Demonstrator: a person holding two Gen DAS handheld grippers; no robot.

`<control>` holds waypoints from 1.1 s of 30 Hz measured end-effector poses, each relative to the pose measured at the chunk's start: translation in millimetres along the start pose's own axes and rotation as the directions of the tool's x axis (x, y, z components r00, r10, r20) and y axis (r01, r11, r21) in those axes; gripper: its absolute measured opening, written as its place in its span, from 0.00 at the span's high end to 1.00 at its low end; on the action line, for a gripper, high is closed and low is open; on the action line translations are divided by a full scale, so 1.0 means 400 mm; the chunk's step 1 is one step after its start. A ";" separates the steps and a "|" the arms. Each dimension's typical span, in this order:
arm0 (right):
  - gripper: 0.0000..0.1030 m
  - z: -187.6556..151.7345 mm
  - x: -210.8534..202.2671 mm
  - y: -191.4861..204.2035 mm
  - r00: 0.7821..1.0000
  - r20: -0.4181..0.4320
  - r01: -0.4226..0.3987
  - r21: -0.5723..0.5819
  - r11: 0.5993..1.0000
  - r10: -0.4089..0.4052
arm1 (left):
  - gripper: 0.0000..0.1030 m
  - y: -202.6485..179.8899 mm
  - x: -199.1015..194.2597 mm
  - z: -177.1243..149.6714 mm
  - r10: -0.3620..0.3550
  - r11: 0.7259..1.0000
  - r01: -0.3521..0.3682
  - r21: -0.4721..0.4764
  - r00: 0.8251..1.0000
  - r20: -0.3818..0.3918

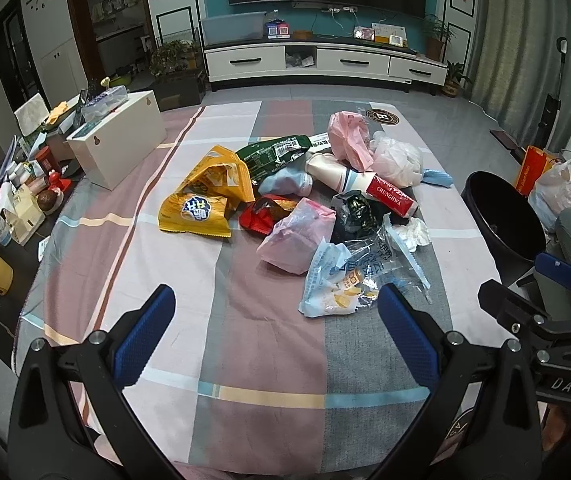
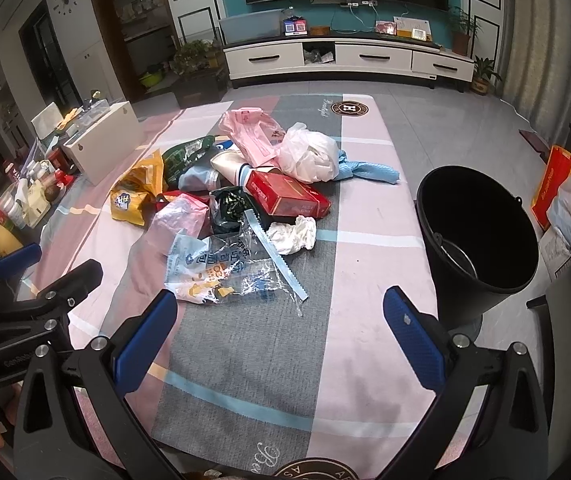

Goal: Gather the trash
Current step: 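Grasp the clear snack bag with the left tool while the right tool grasps white tissues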

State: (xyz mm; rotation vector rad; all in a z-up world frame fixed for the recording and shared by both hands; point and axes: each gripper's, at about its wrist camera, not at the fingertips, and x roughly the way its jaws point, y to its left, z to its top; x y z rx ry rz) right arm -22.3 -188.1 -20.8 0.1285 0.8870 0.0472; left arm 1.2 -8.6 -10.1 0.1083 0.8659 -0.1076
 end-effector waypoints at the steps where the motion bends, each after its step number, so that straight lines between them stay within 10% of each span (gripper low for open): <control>1: 0.02 -0.001 0.002 -0.006 1.000 -0.001 0.000 0.004 1.000 0.000 | 0.02 0.000 0.003 -0.001 -0.012 1.000 0.012 -0.009 1.000 -0.003; 11: 0.02 -0.037 0.100 -0.083 0.996 -0.035 -0.076 0.091 0.993 0.080 | 0.02 0.106 0.128 -0.057 -0.215 0.952 0.196 -0.234 0.975 -0.059; 23: 0.19 0.014 0.224 -0.143 0.972 -0.005 -0.231 0.168 0.958 0.235 | 0.03 0.044 0.253 -0.067 -0.380 0.915 0.366 -0.170 0.923 -0.058; 33: 0.49 0.074 0.349 -0.149 0.965 -0.045 -0.247 0.164 0.955 0.257 | 0.66 -0.036 0.368 -0.043 -0.446 0.894 0.430 -0.128 0.883 -0.147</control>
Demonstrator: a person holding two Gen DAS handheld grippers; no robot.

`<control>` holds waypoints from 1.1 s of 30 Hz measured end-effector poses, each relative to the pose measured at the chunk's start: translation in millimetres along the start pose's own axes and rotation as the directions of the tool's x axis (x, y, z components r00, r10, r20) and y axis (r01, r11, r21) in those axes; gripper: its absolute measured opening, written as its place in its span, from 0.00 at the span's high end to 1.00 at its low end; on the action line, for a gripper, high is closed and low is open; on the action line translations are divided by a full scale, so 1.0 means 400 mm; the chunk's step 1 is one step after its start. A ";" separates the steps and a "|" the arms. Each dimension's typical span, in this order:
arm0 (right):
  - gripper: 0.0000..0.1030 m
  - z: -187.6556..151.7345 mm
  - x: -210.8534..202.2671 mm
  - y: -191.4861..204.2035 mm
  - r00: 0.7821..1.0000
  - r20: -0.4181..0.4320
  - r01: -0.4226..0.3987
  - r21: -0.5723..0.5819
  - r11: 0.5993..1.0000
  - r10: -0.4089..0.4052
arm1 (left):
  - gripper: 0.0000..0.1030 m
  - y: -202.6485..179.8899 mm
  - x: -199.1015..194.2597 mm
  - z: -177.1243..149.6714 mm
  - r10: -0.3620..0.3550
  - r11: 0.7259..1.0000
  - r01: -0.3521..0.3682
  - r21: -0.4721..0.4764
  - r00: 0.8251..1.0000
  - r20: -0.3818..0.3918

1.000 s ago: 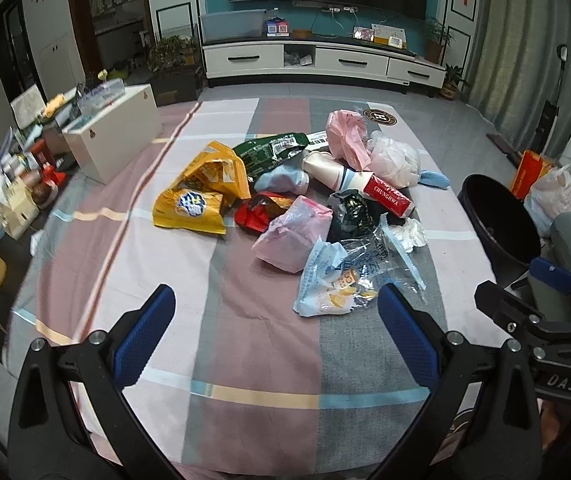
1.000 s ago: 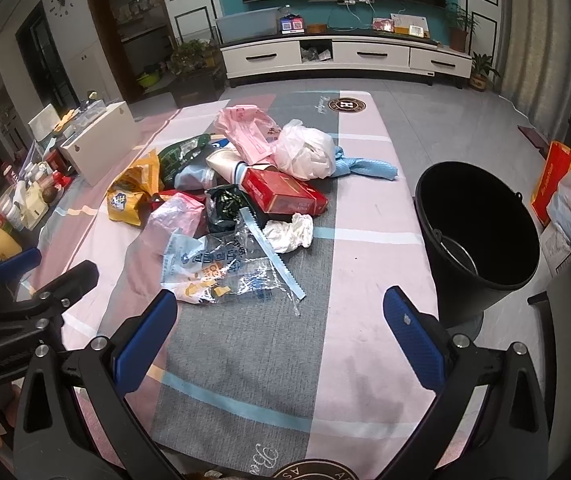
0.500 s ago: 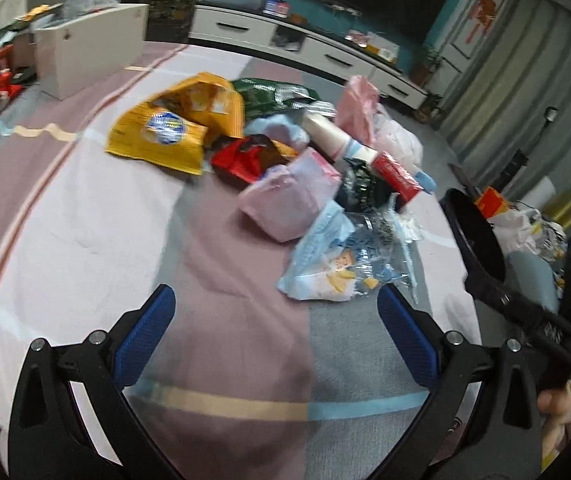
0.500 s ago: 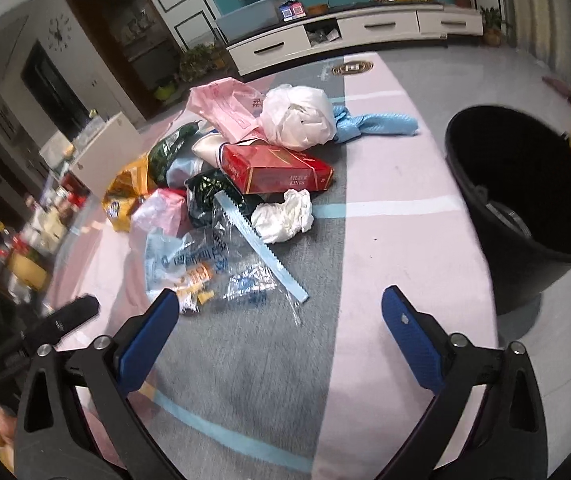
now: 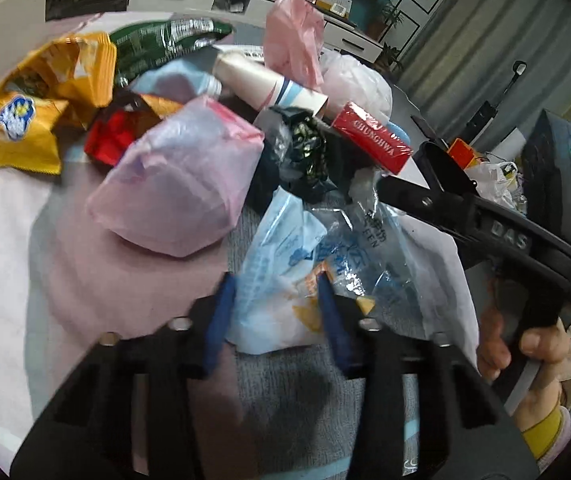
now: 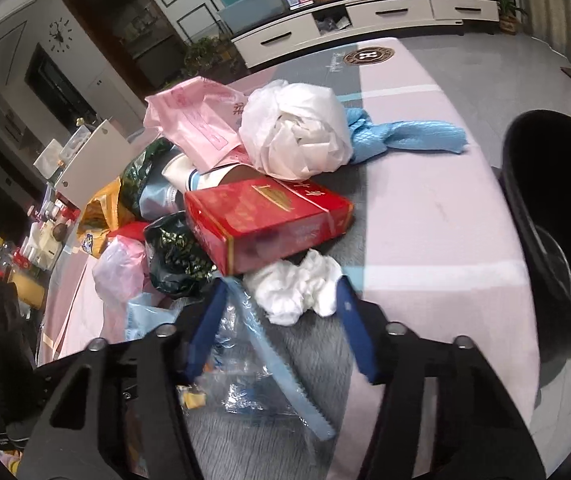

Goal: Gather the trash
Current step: 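Grasp the clear snack bag with the left tool while the right tool grasps white tissues, then carry both items over the black bin and open both tools to drop them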

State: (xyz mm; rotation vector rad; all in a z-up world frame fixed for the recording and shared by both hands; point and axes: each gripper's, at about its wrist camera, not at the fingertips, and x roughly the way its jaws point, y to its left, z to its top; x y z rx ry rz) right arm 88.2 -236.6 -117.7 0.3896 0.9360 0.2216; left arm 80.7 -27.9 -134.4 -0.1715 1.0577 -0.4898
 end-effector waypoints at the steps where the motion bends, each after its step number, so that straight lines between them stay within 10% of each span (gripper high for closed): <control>1: 0.58 0.000 0.008 0.000 1.000 -0.011 0.004 -0.005 1.000 -0.004 | 0.72 0.004 0.002 -0.001 -0.006 1.000 0.006 -0.002 1.000 -0.001; 8: 0.86 -0.005 0.016 -0.021 0.999 -0.035 -0.008 0.014 1.000 0.008 | 0.86 0.021 -0.027 -0.022 -0.039 0.999 0.039 -0.003 0.999 0.001; 21: 0.87 -0.071 -0.188 -0.045 0.993 0.047 -0.114 0.070 0.991 0.111 | 0.88 -0.022 -0.260 -0.030 -0.059 0.996 0.048 0.076 0.987 0.151; 33: 0.87 -0.077 -0.391 -0.229 0.947 0.277 0.112 0.191 0.975 -0.163 | 0.88 -0.341 -0.175 0.105 -0.112 0.955 0.044 0.294 0.970 0.216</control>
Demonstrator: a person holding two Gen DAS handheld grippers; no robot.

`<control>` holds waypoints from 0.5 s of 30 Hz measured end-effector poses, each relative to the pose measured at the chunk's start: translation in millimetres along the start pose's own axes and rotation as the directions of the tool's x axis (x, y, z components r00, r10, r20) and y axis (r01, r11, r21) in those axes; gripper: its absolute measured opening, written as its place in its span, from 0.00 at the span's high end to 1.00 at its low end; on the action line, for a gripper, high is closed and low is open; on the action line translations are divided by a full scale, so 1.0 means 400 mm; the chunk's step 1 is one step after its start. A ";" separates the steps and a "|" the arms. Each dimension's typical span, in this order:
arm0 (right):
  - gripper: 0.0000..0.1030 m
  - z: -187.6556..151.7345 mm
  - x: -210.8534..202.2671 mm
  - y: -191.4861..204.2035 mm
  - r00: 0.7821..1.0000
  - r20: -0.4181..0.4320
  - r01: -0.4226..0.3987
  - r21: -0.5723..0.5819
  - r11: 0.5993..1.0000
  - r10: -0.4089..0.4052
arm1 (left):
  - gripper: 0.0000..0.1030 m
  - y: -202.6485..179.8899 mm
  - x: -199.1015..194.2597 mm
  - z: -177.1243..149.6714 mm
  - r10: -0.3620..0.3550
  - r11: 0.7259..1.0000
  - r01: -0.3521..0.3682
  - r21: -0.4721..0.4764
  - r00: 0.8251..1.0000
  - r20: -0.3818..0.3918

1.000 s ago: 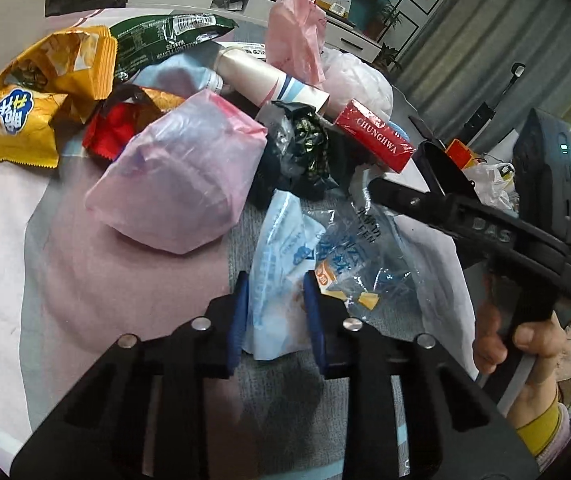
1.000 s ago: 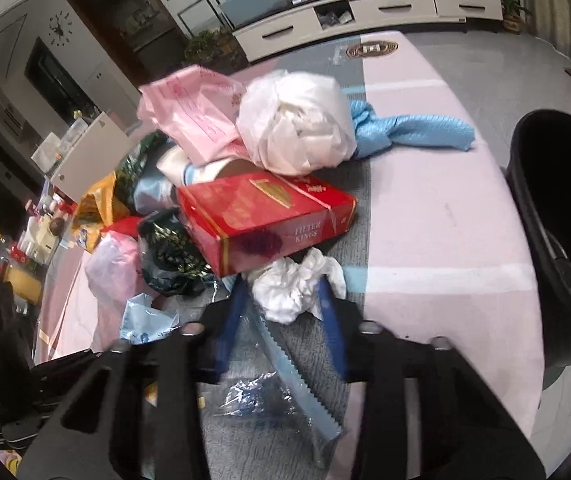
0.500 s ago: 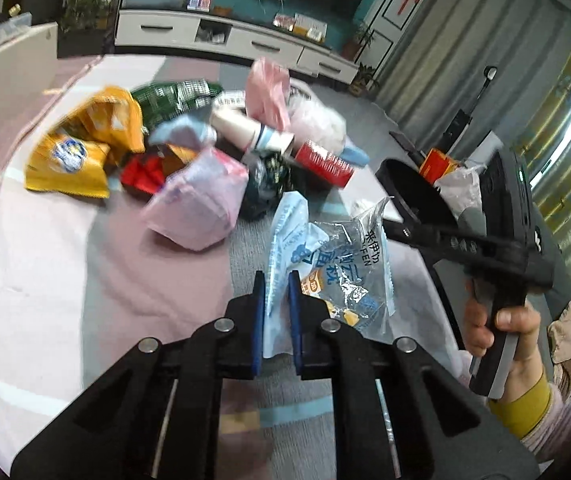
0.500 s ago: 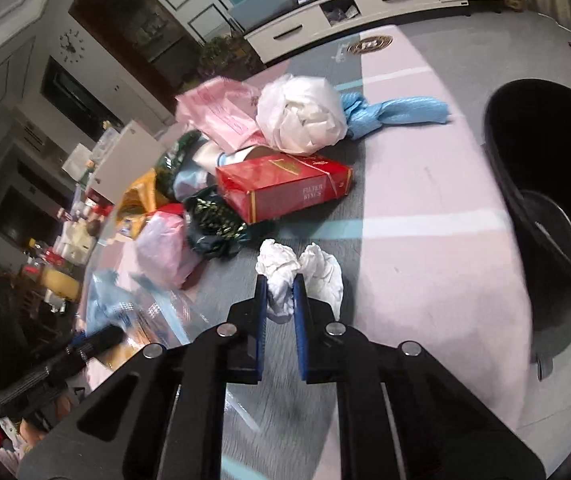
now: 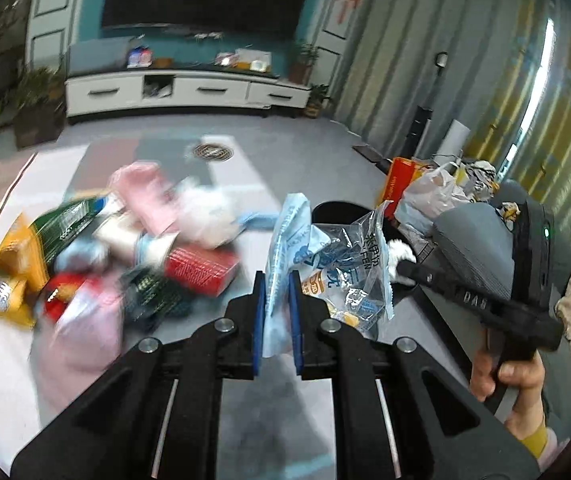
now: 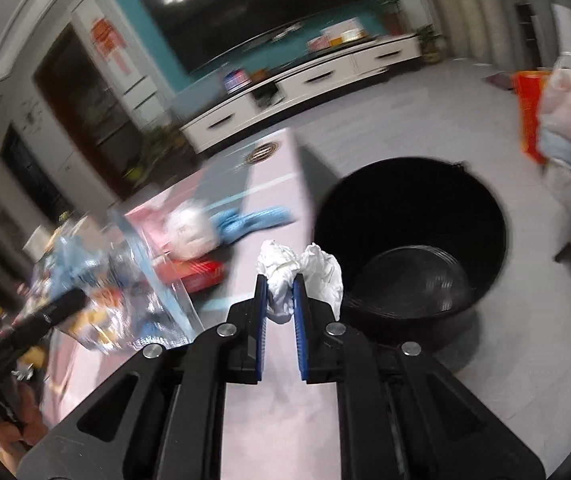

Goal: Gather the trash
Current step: 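Carry both items over the black bin and open both tools to drop them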

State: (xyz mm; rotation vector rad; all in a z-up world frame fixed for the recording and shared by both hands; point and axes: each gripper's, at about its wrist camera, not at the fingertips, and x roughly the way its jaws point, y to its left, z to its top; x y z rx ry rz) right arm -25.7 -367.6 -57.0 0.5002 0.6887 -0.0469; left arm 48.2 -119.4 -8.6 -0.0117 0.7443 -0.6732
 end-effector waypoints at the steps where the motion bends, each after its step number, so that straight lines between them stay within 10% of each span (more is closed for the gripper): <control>1: 0.87 0.005 -0.002 -0.029 1.000 0.012 0.015 0.018 1.000 -0.015 | 0.88 -0.019 0.022 0.011 0.001 1.000 -0.001 0.012 1.000 -0.002; 15: 0.86 0.060 0.113 -0.170 0.977 -0.008 0.213 0.004 0.977 -0.213 | 0.87 -0.215 0.388 0.128 0.049 0.995 -0.041 0.090 0.994 -0.094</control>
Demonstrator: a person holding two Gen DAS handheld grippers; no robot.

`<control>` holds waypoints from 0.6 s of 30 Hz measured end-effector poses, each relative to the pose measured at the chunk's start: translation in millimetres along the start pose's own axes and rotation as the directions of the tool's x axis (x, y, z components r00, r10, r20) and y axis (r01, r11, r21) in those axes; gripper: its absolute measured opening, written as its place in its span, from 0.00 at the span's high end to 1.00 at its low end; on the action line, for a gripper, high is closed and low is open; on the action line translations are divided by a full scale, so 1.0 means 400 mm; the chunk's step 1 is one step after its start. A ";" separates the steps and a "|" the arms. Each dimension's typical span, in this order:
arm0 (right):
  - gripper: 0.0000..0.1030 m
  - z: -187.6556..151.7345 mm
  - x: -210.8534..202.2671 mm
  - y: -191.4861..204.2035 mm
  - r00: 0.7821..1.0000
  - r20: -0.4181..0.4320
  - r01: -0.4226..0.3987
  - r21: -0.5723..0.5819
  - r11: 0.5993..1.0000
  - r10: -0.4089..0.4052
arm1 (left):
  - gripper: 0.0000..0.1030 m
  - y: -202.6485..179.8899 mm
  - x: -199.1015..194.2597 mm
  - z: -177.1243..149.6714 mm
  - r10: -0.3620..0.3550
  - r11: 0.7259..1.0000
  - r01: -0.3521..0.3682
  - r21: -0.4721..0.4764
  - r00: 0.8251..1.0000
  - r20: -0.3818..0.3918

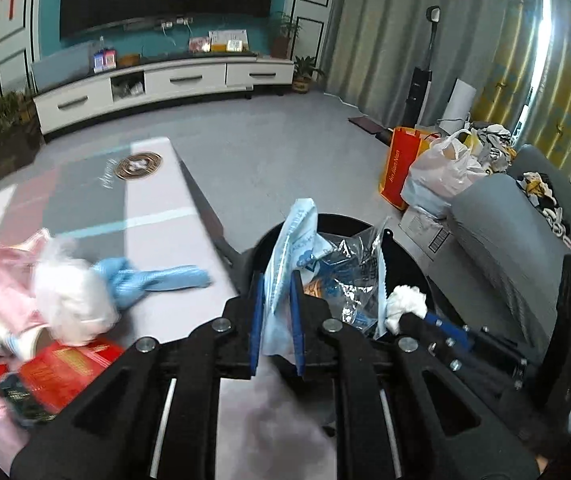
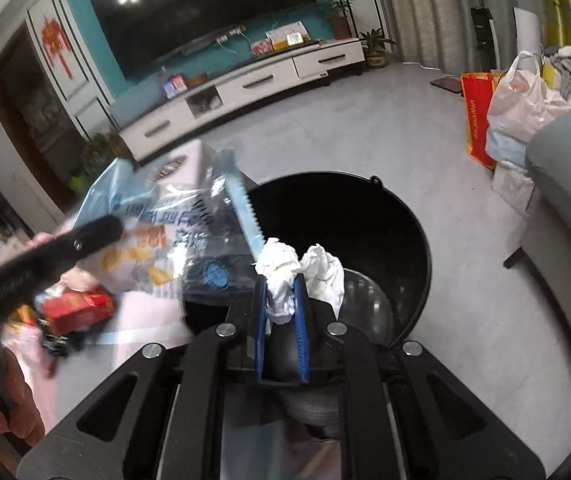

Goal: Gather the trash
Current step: 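Carry both items over the black bin and open both tools to drop them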

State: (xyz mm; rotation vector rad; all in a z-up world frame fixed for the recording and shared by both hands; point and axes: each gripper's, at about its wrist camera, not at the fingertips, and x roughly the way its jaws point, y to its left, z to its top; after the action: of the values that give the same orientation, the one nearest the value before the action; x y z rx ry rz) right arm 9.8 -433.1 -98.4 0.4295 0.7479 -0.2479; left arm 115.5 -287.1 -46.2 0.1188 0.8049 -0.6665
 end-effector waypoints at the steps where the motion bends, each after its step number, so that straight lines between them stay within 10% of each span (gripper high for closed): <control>1: 0.86 0.001 0.004 -0.005 1.000 -0.004 0.008 -0.006 1.000 -0.008 | 0.87 -0.008 0.028 0.002 -0.001 1.000 0.001 -0.003 1.000 -0.014; 11: 0.74 0.022 0.093 -0.022 0.991 -0.095 0.082 -0.088 0.993 -0.091 | 0.76 -0.084 0.180 -0.028 0.057 0.996 -0.051 0.068 0.994 -0.093; 18: 0.61 0.015 0.079 -0.022 0.982 -0.099 0.148 -0.130 0.980 -0.162 | 0.41 -0.099 0.173 -0.042 -0.006 0.998 0.010 0.056 0.997 -0.080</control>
State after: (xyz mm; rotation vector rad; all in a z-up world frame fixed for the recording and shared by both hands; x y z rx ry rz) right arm 32.7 -445.6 -119.1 0.2704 0.9006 -0.3252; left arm 116.2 -347.6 -100.8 0.1946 0.8643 -0.6956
